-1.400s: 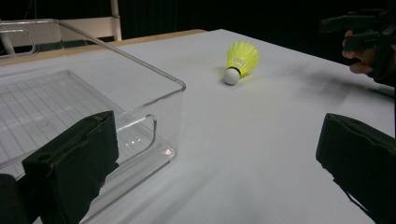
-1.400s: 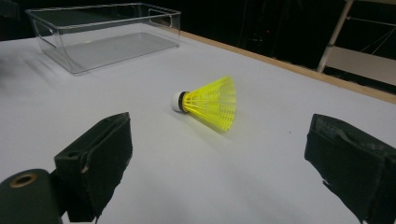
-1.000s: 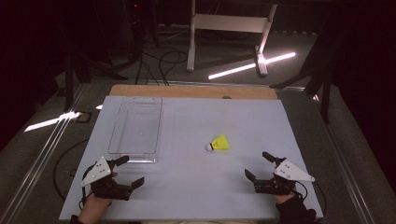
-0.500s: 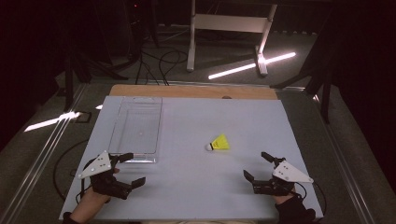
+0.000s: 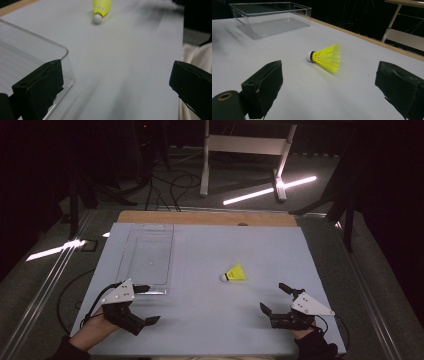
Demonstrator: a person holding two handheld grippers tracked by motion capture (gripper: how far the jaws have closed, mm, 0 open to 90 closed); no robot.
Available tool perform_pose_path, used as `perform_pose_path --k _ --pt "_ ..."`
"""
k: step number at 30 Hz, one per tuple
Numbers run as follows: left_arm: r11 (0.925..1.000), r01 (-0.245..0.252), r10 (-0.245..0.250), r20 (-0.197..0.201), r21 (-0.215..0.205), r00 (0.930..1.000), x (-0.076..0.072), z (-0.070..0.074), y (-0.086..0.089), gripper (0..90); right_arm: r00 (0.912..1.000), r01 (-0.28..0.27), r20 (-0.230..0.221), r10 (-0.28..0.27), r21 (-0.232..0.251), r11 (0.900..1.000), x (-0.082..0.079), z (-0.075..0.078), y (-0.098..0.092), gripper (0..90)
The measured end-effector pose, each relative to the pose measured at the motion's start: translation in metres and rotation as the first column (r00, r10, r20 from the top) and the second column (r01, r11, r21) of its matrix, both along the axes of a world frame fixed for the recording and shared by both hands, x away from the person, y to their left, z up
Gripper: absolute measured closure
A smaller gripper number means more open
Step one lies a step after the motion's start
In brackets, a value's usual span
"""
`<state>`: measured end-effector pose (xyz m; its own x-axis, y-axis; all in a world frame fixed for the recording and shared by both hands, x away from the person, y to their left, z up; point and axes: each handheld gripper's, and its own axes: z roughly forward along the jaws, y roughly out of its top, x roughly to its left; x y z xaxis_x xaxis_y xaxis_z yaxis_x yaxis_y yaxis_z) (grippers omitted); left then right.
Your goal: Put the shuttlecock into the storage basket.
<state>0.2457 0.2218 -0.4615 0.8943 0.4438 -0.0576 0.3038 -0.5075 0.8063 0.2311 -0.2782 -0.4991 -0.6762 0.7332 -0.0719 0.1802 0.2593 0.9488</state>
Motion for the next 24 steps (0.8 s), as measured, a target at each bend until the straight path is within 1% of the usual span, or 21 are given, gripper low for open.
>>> perform_pose_path --k 1,2,3,4,5,7,9,10,11,13,14,15,16,17,19,20,21,22,23,24 --pt "0.9993 -0.001 0.001 -0.003 0.038 1.0 0.002 0.001 -0.001 0.1 1.0 -0.001 -0.002 0.001 -0.001 1.0 0.0 0.0 0.0 7.7" --pt "0.9993 -0.001 0.001 -0.003 0.038 1.0 0.002 0.001 -0.001 0.1 1.0 -0.001 -0.002 0.001 -0.001 1.0 0.0 0.0 0.0 7.7" --pt "0.9986 0.001 0.0 -0.012 0.053 0.9999 0.003 0.001 -0.002 0.1 1.0 -0.003 -0.003 0.003 -0.003 1.0 0.0 0.0 0.0 7.7" --pt "0.9974 0.008 -0.007 -0.019 0.072 0.9998 0.004 0.001 -0.004 0.1 1.0 -0.003 -0.007 0.003 -0.003 1.0 0.0 0.0 0.0 7.7" --pt "0.9947 0.017 -0.013 -0.033 0.101 0.9994 0.005 0.002 -0.005 0.1 0.9999 -0.004 -0.01 0.004 -0.004 1.0 0.0 -0.001 0.001 7.8" --pt "0.9924 0.022 -0.015 -0.062 0.121 0.998 0.006 0.003 -0.007 0.1 0.9999 -0.005 -0.013 0.005 -0.006 1.0 0.0 -0.001 0.001 7.7" --pt "0.9888 0.022 -0.011 -0.077 0.147 0.997 0.008 0.004 -0.008 0.0 0.9999 -0.008 -0.014 0.008 -0.006 1.0 0.001 -0.001 0.001 7.8" --pt "0.9872 0.021 -0.006 -0.091 0.158 0.9959 0.008 0.005 -0.008 0.0 0.9998 -0.008 -0.016 0.008 -0.004 1.0 0.001 -0.001 0.001 7.8" --pt "0.9847 0.015 0.001 -0.094 0.174 0.9956 0.009 0.005 -0.009 0.1 0.9998 -0.011 -0.017 0.011 -0.003 1.0 0.001 -0.001 0.001 7.8" --pt "0.9784 0.021 0.0 -0.102 0.206 0.9948 0.01 0.006 -0.011 0.1 0.9997 -0.012 -0.019 0.012 -0.005 1.0 0.001 -0.001 0.002 7.8" --pt "0.9733 0.025 -0.001 -0.106 0.228 0.9944 0.01 0.006 -0.012 0.1 0.9997 -0.015 -0.02 0.015 -0.006 1.0 0.001 -0.001 0.002 7.8" --pt "0.9709 0.036 -0.009 -0.115 0.237 0.9933 0.01 0.006 -0.013 0.1 0.9997 -0.014 -0.022 0.013 -0.003 1.0 0.001 -0.001 0.002 7.8" --pt "0.9666 0.055 -0.025 -0.122 0.25 0.9922 0.01 0.007 -0.015 0.0 0.9997 -0.015 -0.022 0.014 -0.004 1.0 0.001 -0.001 0.002 7.8" --pt "0.9643 0.069 -0.035 -0.133 0.256 0.9905 0.011 0.008 -0.016 0.1 0.9996 -0.015 -0.025 0.015 -0.002 1.0 0.001 -0.002 0.002 7.8" --pt "0.9592 0.101 -0.056 -0.171 0.264 0.9837 0.014 0.01 -0.019 0.1 0.9996 -0.016 -0.024 0.016 -0.004 1.0 0.001 -0.002 0.002 7.8" --pt "0.9528 0.12 -0.068 -0.188 0.279 0.9798 0.015 0.01 -0.022 0.1 0.9996 -0.017 -0.024 0.016 -0.004 1.0 0.001 -0.002 0.002 7.8" --pt "0.9483 0.127 -0.069 -0.203 0.291 0.9768 0.016 0.011 -0.024 0.1 0.9996 -0.017 -0.024 0.017 -0.003 1.0 0.001 -0.001 0.002 7.8" --pt "0.9426 0.143 -0.076 -0.223 0.302 0.9718 0.017 0.011 -0.027 0.1 0.9995 -0.017 -0.025 0.017 -0.002 1.0 0.001 -0.001 0.002 7.8" --pt "0.9355 0.155 -0.083 -0.227 0.318 0.9704 0.017 0.012 -0.029 0.1 0.9996 -0.016 -0.025 0.016 -0.003 1.0 0.001 -0.001 0.002 7.8" --pt "0.927 0.17 -0.092 -0.237 0.334 0.967 0.018 0.013 -0.032 0.1 0.9995 -0.016 -0.025 0.016 -0.004 1.0 0.001 -0.001 0.002 7.8"
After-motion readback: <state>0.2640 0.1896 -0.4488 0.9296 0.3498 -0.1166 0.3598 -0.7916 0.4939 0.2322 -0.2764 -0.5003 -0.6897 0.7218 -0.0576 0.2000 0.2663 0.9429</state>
